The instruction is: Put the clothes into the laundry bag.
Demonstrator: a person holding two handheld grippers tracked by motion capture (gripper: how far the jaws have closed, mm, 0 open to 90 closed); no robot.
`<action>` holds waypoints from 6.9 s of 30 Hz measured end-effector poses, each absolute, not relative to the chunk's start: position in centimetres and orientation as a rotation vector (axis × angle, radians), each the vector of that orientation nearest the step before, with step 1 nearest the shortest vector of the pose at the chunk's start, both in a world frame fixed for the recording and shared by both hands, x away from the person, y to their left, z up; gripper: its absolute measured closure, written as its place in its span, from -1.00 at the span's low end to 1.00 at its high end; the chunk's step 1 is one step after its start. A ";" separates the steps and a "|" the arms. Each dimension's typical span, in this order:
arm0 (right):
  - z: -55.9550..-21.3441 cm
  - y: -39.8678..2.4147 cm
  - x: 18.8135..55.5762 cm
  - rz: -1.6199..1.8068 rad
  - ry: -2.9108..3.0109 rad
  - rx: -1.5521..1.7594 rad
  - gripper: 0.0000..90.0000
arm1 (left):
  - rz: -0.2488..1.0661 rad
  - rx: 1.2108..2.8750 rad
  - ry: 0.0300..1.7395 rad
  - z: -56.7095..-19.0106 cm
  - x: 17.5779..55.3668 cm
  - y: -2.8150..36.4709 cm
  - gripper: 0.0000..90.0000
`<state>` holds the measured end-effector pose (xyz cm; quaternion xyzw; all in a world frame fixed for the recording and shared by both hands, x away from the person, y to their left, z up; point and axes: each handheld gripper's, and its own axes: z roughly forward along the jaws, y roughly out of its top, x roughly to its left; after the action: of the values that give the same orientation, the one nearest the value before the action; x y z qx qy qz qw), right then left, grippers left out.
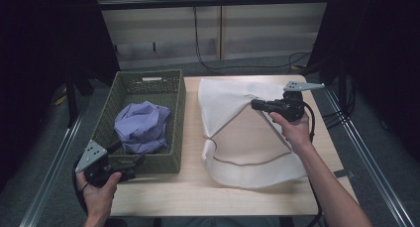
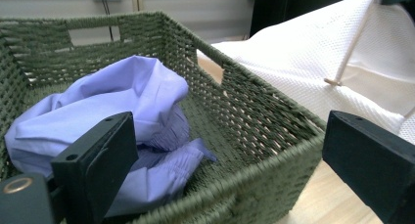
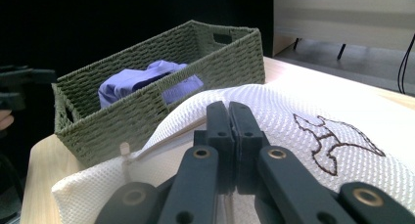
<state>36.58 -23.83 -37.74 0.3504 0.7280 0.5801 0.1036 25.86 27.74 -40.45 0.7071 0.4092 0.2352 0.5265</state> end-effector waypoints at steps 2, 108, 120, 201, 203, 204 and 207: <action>-37.8 -23.8 36.6 1.706 2.153 1.036 0.98 | 0.564 1.728 0.970 -39.9 26.5 27.6 -0.82; -38.3 -22.8 36.9 1.655 2.255 1.029 0.98 | 0.144 2.502 1.294 -46.0 46.6 23.9 0.68; -38.4 -22.8 36.9 1.658 2.259 1.027 0.98 | 0.202 2.397 1.277 -44.1 46.1 25.2 0.74; -38.5 -22.6 36.8 1.664 2.246 1.009 0.98 | 0.540 1.679 0.895 -32.5 36.0 30.8 0.78; -38.5 -22.7 36.8 1.665 2.241 1.015 0.98 | 0.535 1.668 0.888 -32.4 35.9 31.0 0.78; -38.5 -22.7 36.8 1.667 2.243 1.011 0.98 | 0.544 1.670 0.891 -32.4 35.9 31.1 0.78; -38.5 -22.7 36.8 1.666 2.243 1.009 0.98 | 0.545 1.653 0.896 -32.4 35.8 31.4 0.79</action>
<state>36.83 -22.68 -38.49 0.3383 0.7523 0.5588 0.0852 35.85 31.37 -32.35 0.7008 0.3797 0.2309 0.5580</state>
